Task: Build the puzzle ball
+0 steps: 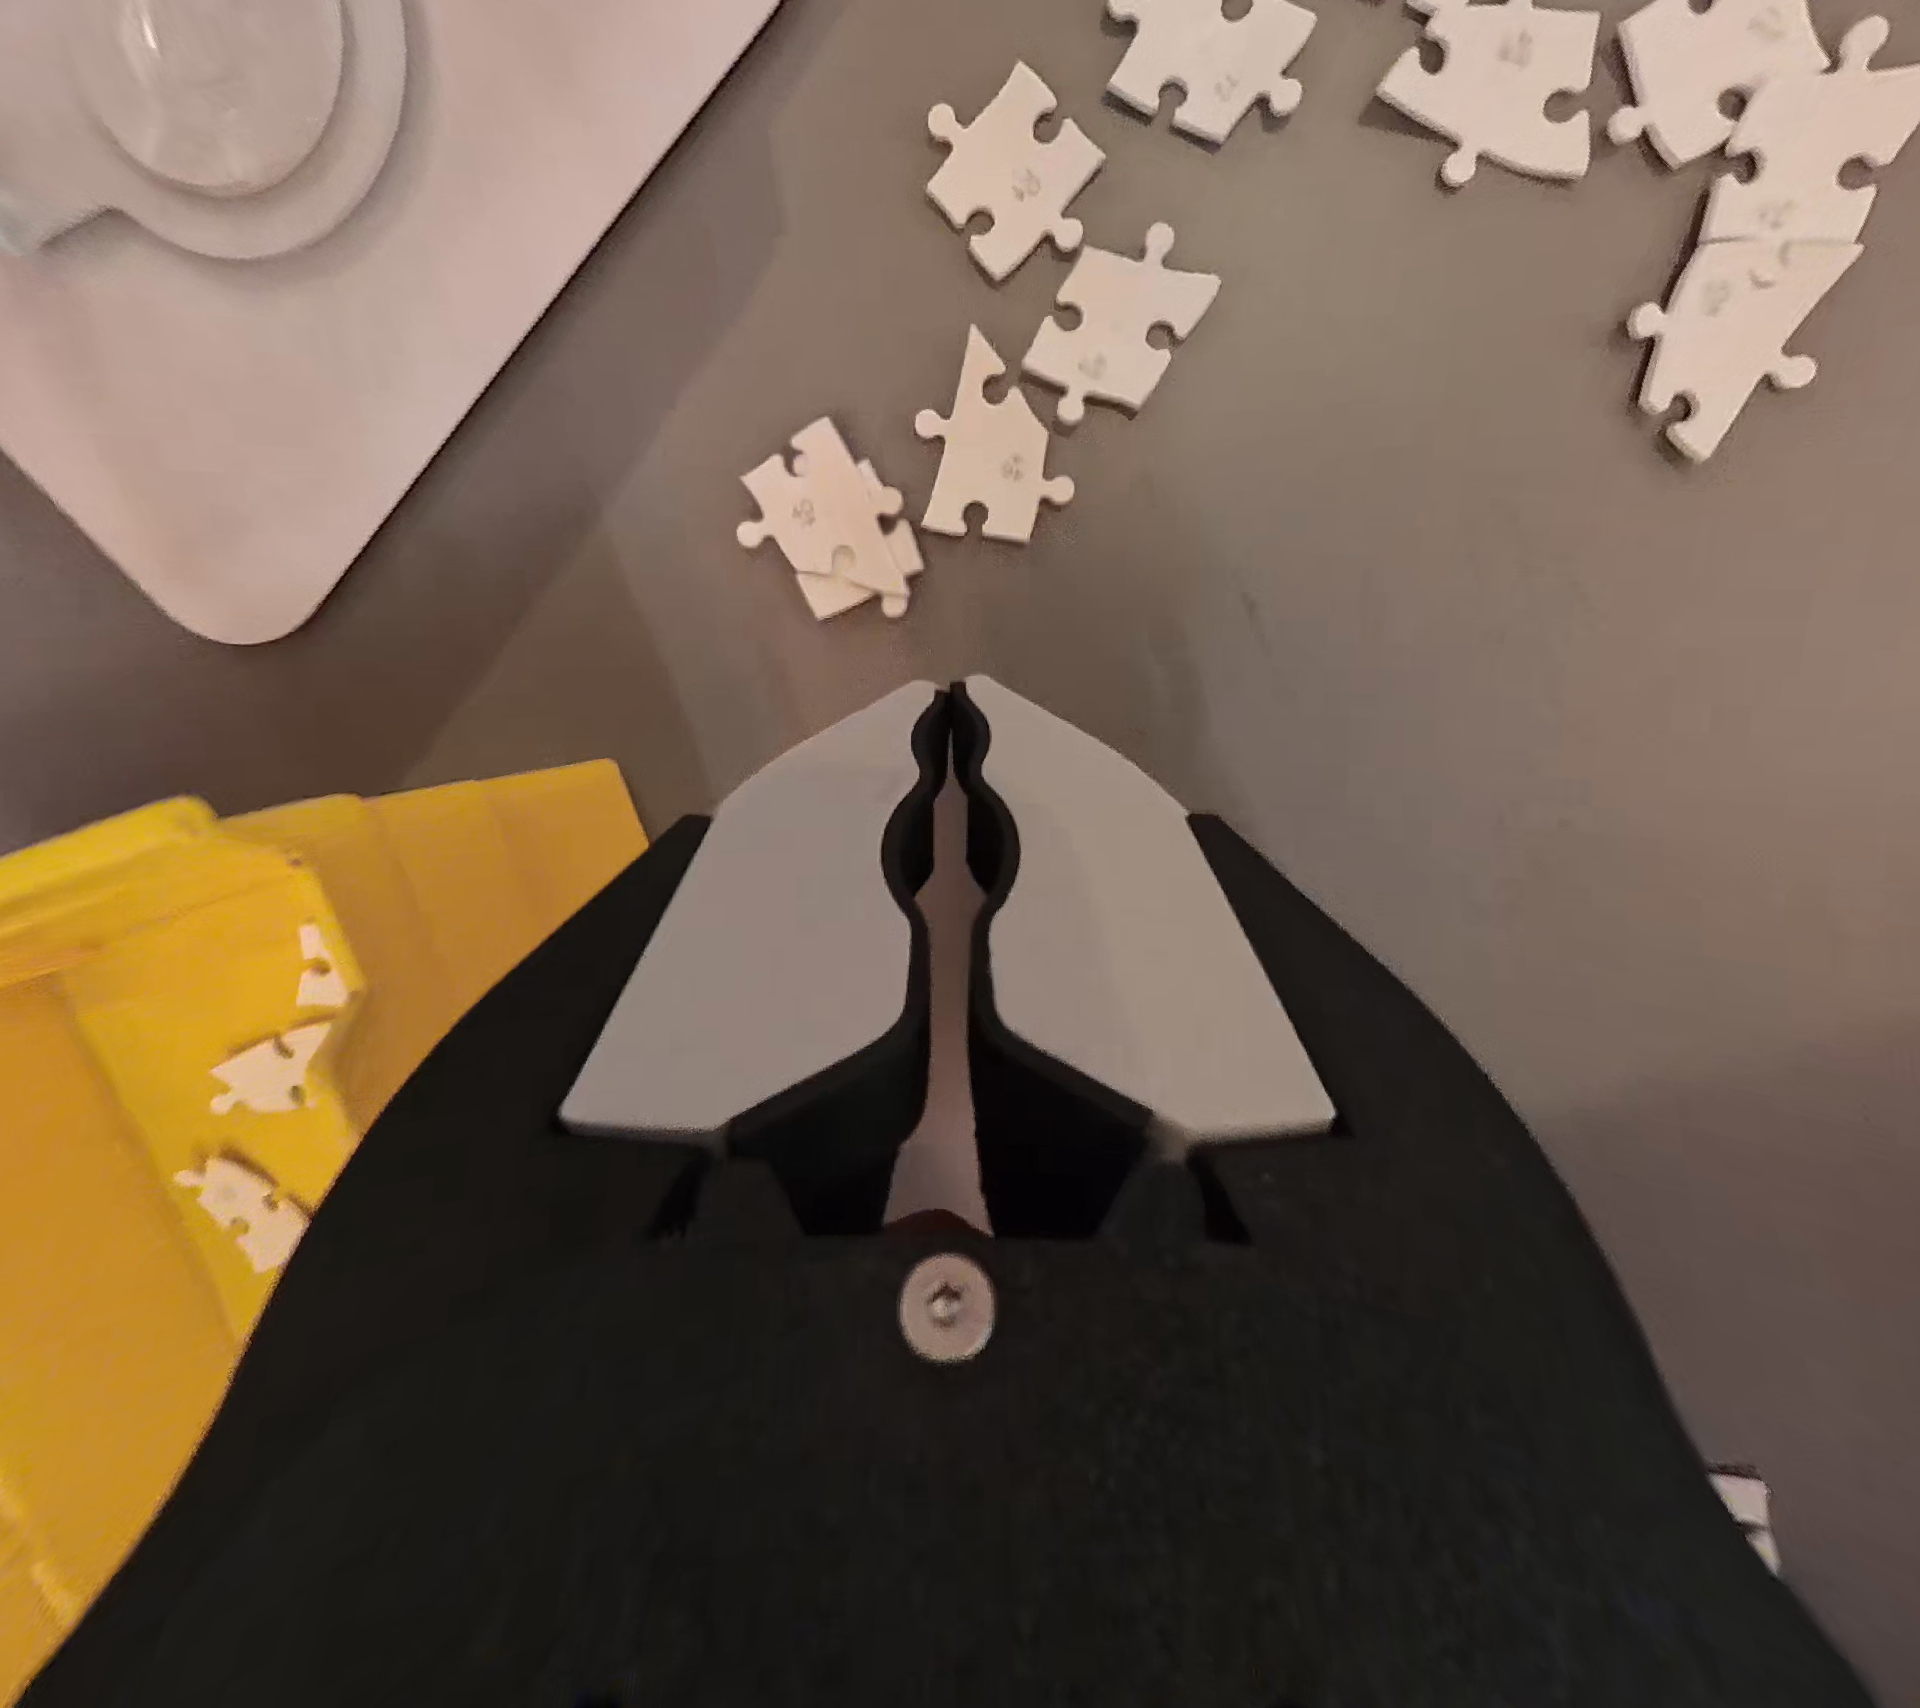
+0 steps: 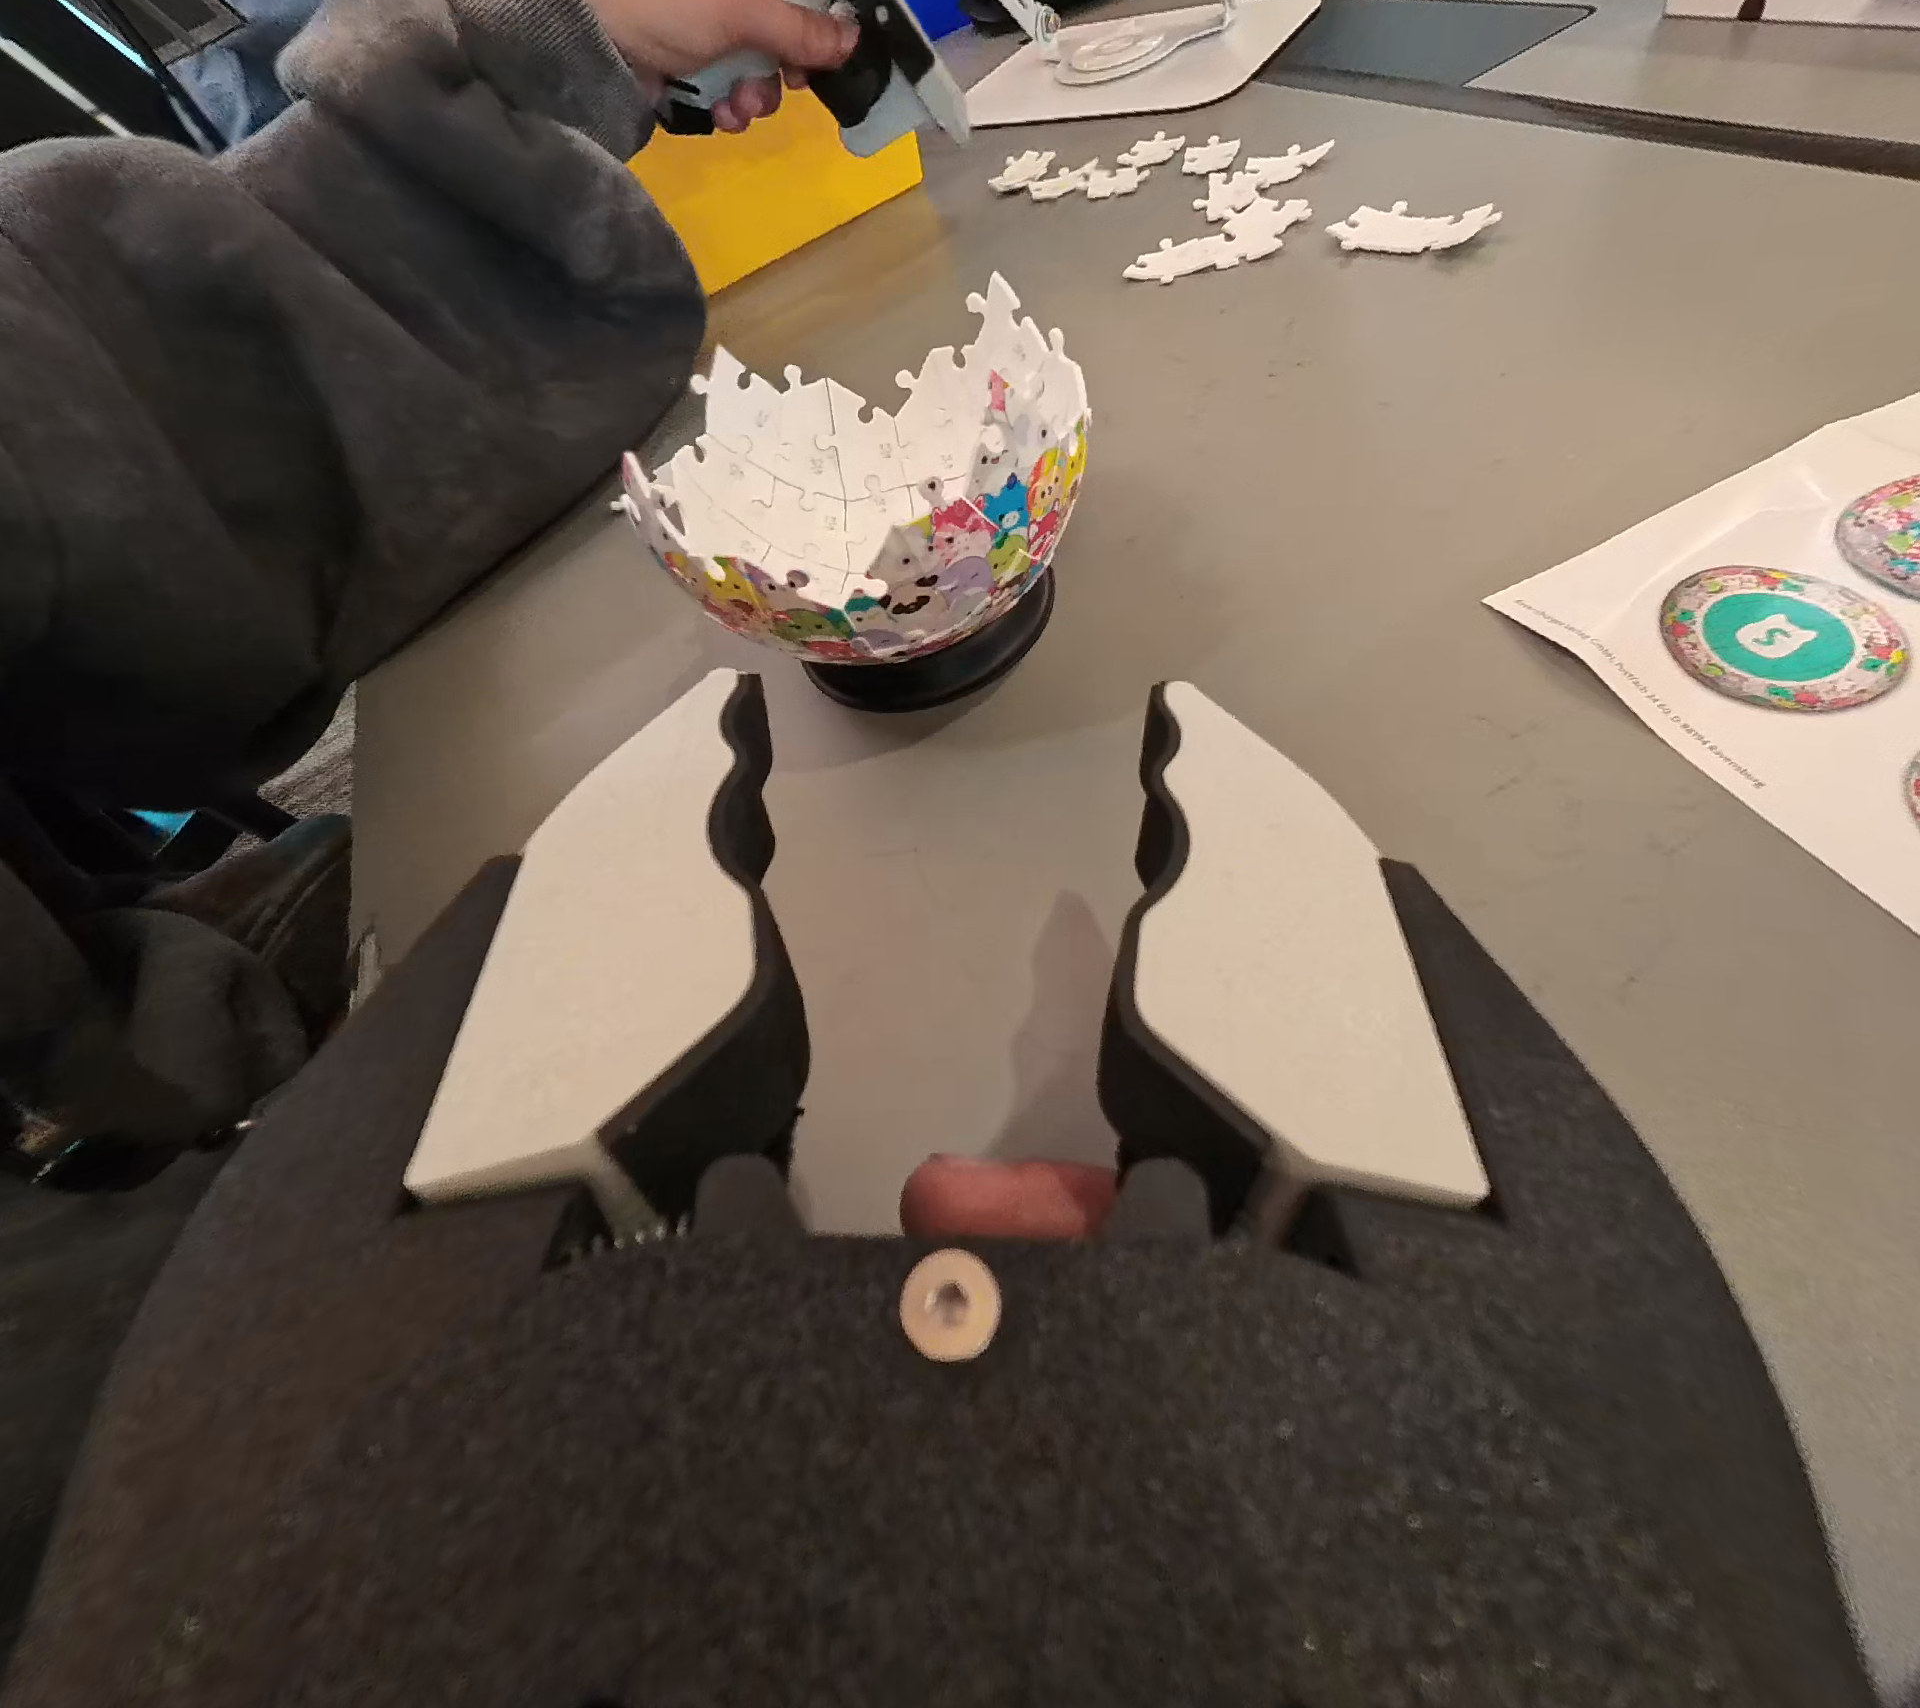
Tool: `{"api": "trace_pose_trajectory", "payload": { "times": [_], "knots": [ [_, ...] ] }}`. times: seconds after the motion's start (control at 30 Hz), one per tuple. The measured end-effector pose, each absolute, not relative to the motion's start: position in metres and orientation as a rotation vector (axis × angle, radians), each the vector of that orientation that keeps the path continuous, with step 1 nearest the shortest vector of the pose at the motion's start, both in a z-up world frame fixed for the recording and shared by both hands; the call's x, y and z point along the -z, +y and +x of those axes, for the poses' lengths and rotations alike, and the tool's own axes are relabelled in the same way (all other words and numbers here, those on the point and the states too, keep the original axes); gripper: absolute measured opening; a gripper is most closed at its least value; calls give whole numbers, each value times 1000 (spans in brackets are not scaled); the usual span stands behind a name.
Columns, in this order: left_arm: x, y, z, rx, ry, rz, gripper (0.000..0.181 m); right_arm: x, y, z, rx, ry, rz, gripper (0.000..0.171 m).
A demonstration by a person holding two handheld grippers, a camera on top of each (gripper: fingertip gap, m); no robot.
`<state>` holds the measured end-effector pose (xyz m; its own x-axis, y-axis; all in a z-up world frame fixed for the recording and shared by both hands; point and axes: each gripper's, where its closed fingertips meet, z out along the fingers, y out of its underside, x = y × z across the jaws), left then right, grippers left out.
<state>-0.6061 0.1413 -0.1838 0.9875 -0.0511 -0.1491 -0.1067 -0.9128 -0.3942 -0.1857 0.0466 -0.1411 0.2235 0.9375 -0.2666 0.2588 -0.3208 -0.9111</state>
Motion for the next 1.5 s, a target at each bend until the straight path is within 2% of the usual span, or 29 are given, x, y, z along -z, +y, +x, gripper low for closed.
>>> {"api": "trace_pose_trajectory", "payload": {
  "times": [0.07,0.13,0.17,0.33,0.4,0.47,0.5,0.8,1.0,1.2,1.4,1.43,1.5],
  "knots": [
    [187,146,-610,-245,128,-2709,3,141,45,-187,-1135,-1124,-1737,68],
    [194,155,-618,-293,104,-2713,41,141,44,-188,-1133,-1132,-1735,68],
    [197,161,-620,-300,96,-2713,50,142,44,-188,-1126,-1136,-1735,68],
    [214,174,-634,-321,81,-2750,55,143,46,-186,-1127,-1126,-1747,68],
    [216,176,-630,-258,87,-2752,48,144,47,-185,-1128,-1120,-1752,68],
    [218,173,-622,-191,109,-2770,26,144,48,-185,-1130,-1118,-1755,68],
    [218,172,-623,-213,124,-2773,22,144,48,-185,-1132,-1117,-1755,68],
    [200,147,-609,-199,150,-2722,4,145,46,-186,-1137,-1127,-1754,68],
    [180,99,-574,-237,260,-2672,3,145,45,-186,-1134,-1131,-1756,67],
    [204,33,-502,-233,418,-2672,4,147,43,-188,-1119,-1155,-1758,67],
    [210,17,-450,-214,495,-2626,6,150,40,-190,-1099,-1182,-1756,67],
    [211,16,-446,-184,481,-2628,7,150,39,-190,-1096,-1186,-1758,67],
    [213,13,-442,-122,451,-2635,23,152,39,-190,-1086,-1193,-1760,67]
  ]
}}
